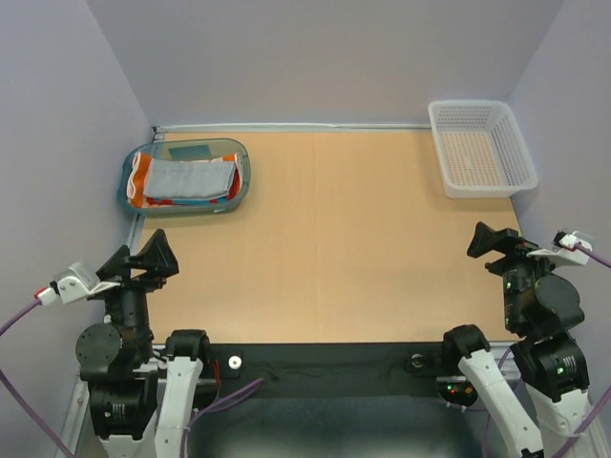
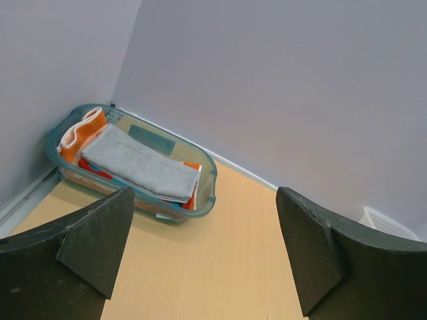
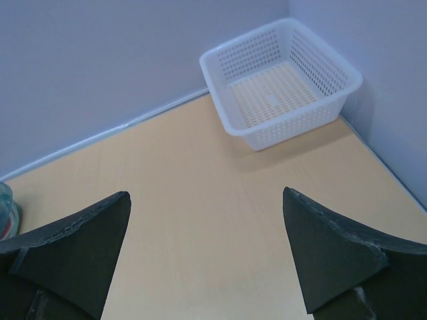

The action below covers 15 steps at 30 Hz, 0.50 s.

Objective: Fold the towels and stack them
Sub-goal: Neatly place the folded towel into the bin

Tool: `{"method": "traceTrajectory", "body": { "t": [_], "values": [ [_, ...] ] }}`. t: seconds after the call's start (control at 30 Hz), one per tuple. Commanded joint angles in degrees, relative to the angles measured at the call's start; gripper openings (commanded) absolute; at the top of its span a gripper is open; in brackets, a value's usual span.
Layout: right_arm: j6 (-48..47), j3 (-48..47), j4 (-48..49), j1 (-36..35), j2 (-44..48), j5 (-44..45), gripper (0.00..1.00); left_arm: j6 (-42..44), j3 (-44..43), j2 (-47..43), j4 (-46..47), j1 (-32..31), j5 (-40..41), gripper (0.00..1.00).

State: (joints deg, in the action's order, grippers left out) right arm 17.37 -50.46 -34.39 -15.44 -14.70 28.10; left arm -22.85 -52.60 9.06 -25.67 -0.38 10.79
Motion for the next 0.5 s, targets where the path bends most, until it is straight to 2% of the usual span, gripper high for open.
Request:
{"method": "traceTrajectory", "body": {
  "t": [0.0,0.17,0.27,0.47],
  "values": [
    [-2.86,2.20,-0.15,-0.11,3.18,-1.99,1.00,1.23,0.21,-4.21,0.18,-1.64,2.84,0.99],
    [-2.25,3.35,0.03,-0.11,4.06,-1.47,1.00,-0.08,1.88,-8.35,2.11,-1.73,3.71,0.99],
    [-2.25,4.49,0.55,-0.11,4.76,-1.73,1.00,-1.31,6.09,-13.44,5.44,-1.73,3.11,0.99],
    [-3.65,6.60,2.04,-0.11,8.71,-1.90,1.00,-3.34,12.68,-16.97,8.00,-1.73,2.22,0.99]
  ]
}}
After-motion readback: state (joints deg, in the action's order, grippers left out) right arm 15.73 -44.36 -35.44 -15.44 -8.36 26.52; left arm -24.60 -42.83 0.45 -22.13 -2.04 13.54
